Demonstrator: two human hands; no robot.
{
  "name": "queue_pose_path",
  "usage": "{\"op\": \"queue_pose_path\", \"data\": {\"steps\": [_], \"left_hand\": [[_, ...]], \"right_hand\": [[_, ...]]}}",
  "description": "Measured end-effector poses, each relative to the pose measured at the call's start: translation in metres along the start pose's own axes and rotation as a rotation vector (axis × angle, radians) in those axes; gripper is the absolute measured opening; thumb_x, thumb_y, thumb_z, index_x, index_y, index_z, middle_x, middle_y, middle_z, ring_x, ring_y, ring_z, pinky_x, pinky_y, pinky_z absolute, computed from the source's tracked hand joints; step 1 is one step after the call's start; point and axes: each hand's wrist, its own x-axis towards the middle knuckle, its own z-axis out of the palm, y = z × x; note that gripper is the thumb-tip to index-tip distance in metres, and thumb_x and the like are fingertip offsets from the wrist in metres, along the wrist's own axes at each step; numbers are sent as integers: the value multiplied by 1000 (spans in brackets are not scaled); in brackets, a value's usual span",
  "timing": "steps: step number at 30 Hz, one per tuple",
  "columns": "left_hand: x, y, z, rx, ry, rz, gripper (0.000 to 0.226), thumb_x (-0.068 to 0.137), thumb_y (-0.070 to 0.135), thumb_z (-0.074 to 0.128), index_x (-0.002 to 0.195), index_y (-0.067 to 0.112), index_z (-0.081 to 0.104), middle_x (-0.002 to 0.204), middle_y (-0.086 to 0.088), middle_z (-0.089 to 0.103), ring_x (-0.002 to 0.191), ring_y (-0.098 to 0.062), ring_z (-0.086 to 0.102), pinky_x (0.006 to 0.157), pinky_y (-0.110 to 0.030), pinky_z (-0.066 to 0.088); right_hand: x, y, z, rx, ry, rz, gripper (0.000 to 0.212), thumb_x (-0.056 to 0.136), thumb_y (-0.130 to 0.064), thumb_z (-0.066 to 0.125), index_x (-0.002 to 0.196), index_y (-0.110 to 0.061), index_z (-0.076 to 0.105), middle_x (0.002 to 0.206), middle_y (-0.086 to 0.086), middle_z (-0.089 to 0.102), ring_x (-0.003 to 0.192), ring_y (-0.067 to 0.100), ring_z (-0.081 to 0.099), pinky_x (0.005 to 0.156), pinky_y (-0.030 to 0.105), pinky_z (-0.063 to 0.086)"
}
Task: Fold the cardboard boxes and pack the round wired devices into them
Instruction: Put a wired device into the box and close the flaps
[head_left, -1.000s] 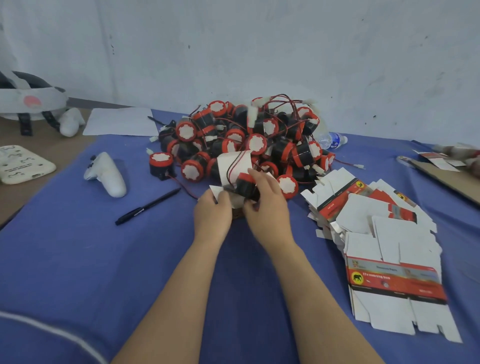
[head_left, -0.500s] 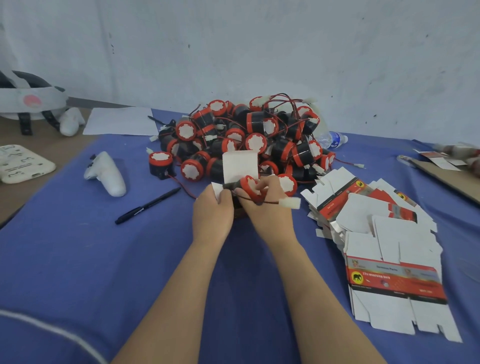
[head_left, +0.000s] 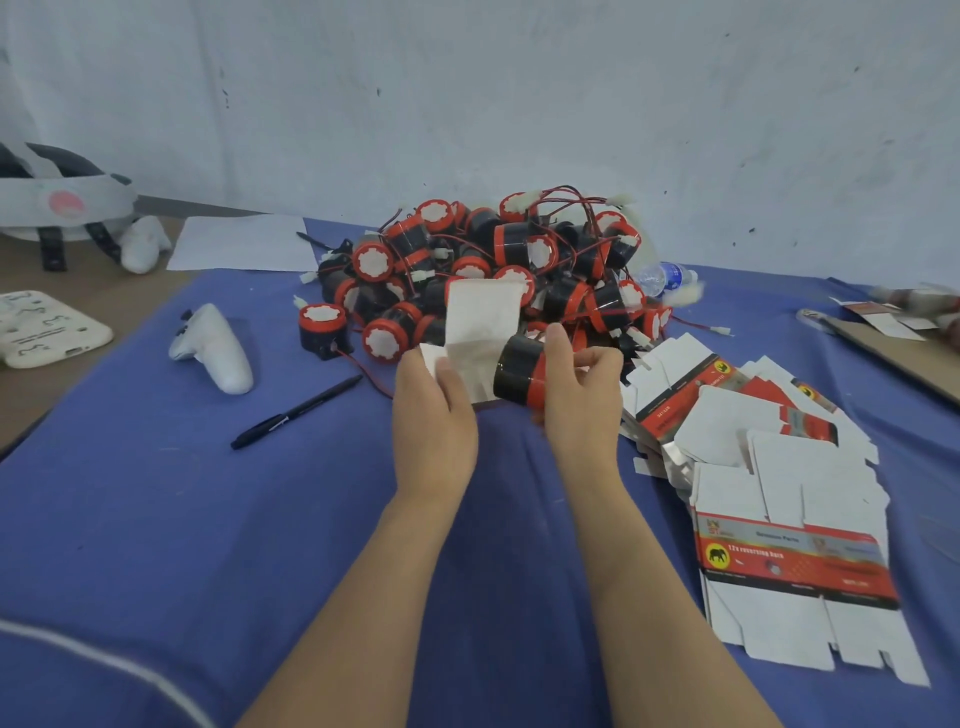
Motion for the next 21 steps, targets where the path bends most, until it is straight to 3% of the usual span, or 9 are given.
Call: {"op": "queue_pose_path", "data": {"steps": [2,5,8,11,14,16,17,19,21], "left_hand": [[-4,2,2,-15,-39,89,17,103,27,35,112,18,46,103,2,58,91,-16,59,66,-25,46],[-10,8,2,-48,-83,230,33,102,31,37,130,17,46,116,23,52,106,1,53,86,-21,48],[-12,11,3,-59,-98,313,26,99,32,39,122,22,47,118,12,54,105,-7,53,89,-27,49],[-13,9,5,-77,-115,330,26,95,28,46,120,20,48,127,7,49,114,-12,50,96,-29,47],[-10,3,6,2,-138,339,43,95,27,53,135,12,47,147,0,33,131,-4,33,104,-9,31],[-8,0,5,56,-167,306,39,95,33,55,130,16,53,153,2,25,132,-2,30,101,-11,32],[-7,0,4,68,-173,274,32,95,37,53,124,22,55,153,2,25,133,-5,33,100,-18,36],[-4,3,2,13,-148,116,8,98,40,45,104,38,49,141,1,43,126,-13,46,92,-29,44],[2,5,-1,-122,-79,-73,16,101,40,36,88,38,43,110,1,58,105,-21,58,84,-37,49]], "right_hand": [[0,-1,0,-5,4,46,31,90,-49,53,87,-21,42,69,-1,58,55,14,54,50,31,49],[2,-1,-2,-49,-41,97,41,93,-48,48,87,-7,52,75,20,65,48,20,61,41,22,47],[2,-2,-5,-110,-103,134,56,95,-42,44,79,9,61,66,21,66,50,28,66,60,39,60],[7,-2,-7,-197,-124,153,57,95,-42,42,68,5,64,63,17,67,61,33,66,69,43,59],[9,-1,-7,-247,-191,166,49,96,-44,41,65,-10,59,54,5,63,45,18,61,50,26,54],[6,-2,-5,-246,-252,153,46,97,-48,39,68,-18,59,47,-3,60,36,9,57,37,18,45],[4,-2,-4,-246,-280,124,47,97,-50,38,70,-19,61,49,-4,61,39,8,58,38,18,45],[0,0,-2,-282,-326,-6,45,96,-53,41,81,-19,66,66,-9,65,61,10,64,54,20,51],[-6,3,0,-339,-449,-164,33,91,-51,52,103,-24,65,83,-20,61,79,1,60,64,5,44]]}}
